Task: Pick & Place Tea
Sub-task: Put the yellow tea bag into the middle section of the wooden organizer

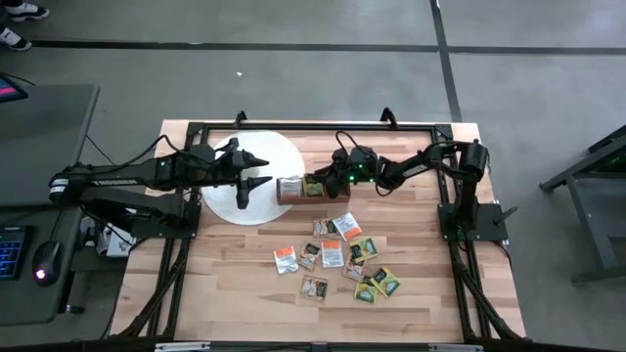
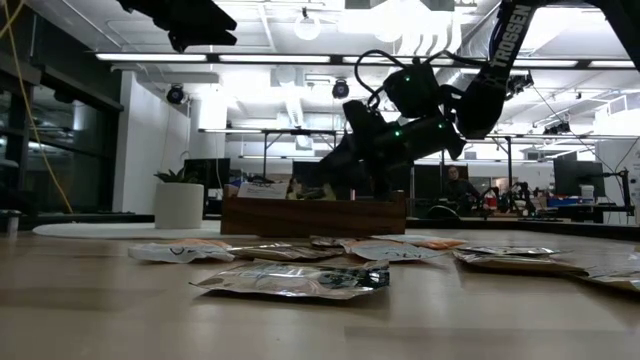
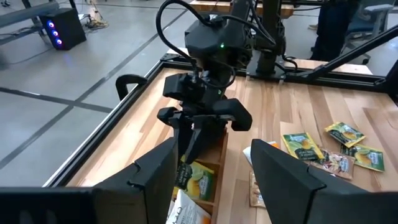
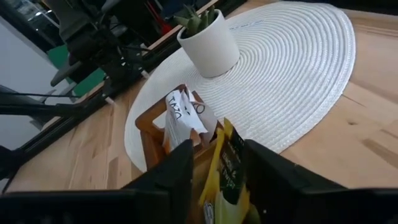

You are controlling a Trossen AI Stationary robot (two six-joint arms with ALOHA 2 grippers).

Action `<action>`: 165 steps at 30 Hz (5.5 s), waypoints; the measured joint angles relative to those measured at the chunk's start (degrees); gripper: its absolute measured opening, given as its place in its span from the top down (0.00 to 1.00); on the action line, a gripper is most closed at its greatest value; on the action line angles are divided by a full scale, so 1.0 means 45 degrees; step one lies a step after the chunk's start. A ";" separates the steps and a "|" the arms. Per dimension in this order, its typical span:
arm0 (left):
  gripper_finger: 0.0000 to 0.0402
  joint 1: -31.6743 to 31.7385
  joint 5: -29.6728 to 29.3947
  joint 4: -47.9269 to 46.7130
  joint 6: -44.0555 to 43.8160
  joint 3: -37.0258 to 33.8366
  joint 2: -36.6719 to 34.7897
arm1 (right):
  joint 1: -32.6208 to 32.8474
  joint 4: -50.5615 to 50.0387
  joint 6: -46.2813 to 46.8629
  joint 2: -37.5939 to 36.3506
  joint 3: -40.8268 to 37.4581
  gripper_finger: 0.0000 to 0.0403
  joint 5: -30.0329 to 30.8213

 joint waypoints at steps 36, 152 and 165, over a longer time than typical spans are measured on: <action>0.50 -0.0005 0.0434 -0.0038 0.0213 0.0000 0.0005 | -0.0491 -1.3988 -0.4282 -0.8492 0.0000 0.57 -0.4490; 0.50 -0.0005 0.1331 -0.1059 0.1257 -0.0010 0.0010 | 0.9482 -1.5985 -0.4955 -0.3367 0.0015 0.78 -0.0168; 0.50 -0.0005 0.1323 -0.1059 0.1252 -0.0010 0.0010 | 0.9754 -1.6185 -0.4342 -0.3357 0.0005 0.99 0.0769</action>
